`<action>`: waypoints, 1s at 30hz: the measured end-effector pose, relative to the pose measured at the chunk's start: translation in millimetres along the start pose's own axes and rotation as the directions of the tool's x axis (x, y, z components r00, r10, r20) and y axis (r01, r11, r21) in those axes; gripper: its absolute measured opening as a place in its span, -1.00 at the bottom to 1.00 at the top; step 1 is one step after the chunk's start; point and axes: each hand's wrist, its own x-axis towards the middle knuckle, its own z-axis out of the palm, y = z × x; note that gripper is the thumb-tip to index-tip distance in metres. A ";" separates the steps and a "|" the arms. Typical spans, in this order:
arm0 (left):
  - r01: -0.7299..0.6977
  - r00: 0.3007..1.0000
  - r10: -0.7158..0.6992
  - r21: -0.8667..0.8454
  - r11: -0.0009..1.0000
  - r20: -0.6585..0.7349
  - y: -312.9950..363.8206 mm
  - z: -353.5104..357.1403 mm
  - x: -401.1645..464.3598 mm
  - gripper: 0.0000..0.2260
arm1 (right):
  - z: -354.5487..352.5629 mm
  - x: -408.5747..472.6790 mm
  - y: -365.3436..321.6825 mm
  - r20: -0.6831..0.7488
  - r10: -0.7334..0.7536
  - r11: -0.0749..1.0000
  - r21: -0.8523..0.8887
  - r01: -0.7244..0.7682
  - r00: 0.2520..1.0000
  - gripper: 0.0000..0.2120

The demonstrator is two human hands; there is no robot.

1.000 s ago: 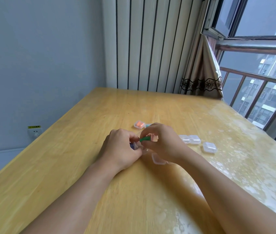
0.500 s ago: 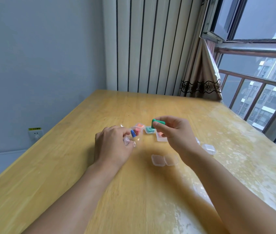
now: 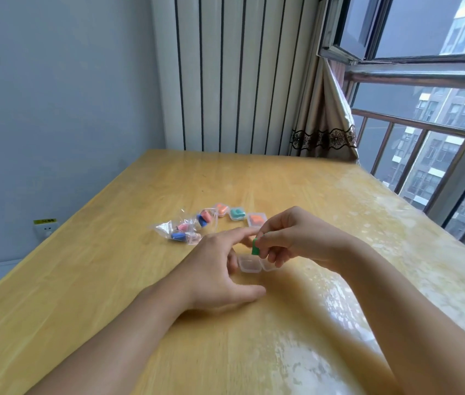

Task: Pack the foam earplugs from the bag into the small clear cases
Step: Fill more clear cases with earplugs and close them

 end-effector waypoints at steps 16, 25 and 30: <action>0.153 0.980 -0.163 -0.098 0.983 -0.114 -2.1 4.8 2.6 -0.37 | -14.0 -9.0 -8.9 -0.034 0.082 0.959 -0.270 -0.088 0.996 -0.88; 0.044 0.995 -0.047 -0.034 0.998 -0.088 -3.9 11.1 2.7 -0.63 | 2.6 -5.5 -7.4 0.016 0.142 0.914 -0.387 -0.124 0.990 -0.84; 0.026 0.995 -0.025 0.006 1.000 -0.100 -5.8 13.7 4.5 -0.72 | 5.0 -7.0 -8.8 -0.009 0.105 0.891 -0.443 -0.098 0.994 -0.78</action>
